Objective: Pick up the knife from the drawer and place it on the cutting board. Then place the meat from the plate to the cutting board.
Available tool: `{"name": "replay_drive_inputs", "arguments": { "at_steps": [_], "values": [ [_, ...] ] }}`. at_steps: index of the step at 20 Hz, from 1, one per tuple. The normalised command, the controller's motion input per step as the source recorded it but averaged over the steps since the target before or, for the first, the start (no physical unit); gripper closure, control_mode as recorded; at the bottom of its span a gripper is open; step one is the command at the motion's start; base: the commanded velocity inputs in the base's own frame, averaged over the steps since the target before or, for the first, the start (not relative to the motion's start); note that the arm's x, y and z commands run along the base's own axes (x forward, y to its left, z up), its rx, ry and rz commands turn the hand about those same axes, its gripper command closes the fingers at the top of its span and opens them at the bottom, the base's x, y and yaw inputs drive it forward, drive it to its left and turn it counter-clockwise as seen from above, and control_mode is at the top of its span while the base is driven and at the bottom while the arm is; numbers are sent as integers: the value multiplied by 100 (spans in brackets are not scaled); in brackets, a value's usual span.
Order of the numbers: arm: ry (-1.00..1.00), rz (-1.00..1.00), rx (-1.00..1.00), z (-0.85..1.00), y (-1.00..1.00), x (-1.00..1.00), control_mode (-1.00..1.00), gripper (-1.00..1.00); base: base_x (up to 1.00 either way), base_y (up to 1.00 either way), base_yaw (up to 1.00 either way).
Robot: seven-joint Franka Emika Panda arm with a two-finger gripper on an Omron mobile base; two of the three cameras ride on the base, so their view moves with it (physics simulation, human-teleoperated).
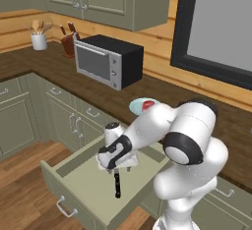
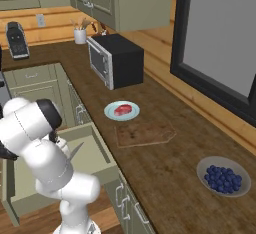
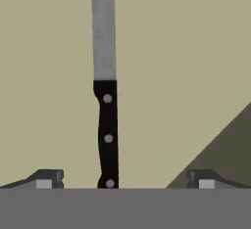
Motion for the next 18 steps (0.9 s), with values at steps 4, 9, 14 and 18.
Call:
{"name": "replay_drive_inputs", "arguments": {
  "at_steps": [4,9,14,18],
  "values": [
    [-4,0,0,-39,1,0,-100,-100,0,0,0],
    [-2,0,0,-27,3,6,-100,-100,0,0,0],
    [0,0,0,-26,5,11,-100,-100,0,0,0],
    [0,0,0,-23,19,14,-100,-100,0,0,0]
  ]
}}
